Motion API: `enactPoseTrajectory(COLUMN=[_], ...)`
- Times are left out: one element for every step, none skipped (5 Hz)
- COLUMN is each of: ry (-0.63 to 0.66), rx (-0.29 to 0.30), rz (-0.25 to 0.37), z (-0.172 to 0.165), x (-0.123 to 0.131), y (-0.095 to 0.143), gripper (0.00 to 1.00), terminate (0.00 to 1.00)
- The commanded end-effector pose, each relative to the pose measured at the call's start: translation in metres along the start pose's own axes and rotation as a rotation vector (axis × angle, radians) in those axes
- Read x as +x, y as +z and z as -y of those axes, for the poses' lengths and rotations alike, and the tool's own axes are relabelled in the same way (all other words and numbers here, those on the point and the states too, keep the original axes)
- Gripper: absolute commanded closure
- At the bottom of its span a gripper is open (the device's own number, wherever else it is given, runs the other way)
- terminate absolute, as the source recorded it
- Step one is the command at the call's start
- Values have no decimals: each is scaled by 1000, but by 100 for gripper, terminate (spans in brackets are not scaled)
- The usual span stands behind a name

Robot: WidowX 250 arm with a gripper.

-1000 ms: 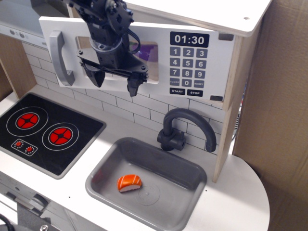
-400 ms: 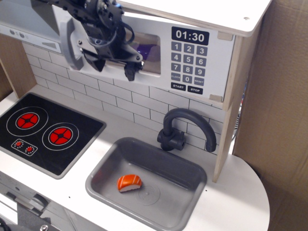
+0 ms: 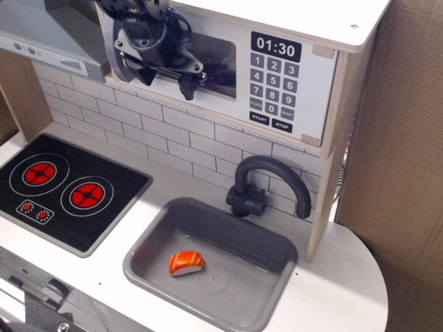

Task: Close microwave

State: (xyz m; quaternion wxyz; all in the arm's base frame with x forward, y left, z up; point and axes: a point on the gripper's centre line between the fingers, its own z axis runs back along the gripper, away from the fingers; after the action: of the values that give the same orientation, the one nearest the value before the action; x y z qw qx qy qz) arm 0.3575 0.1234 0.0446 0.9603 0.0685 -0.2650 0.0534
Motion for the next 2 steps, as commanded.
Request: enactPoseTrajectory(ry=[-13,126], rx=[6,35], rz=[42,-190], z=[-3,19], x=[24,-15], y=[16,40], gripper=[0,0], terminate=[0,0])
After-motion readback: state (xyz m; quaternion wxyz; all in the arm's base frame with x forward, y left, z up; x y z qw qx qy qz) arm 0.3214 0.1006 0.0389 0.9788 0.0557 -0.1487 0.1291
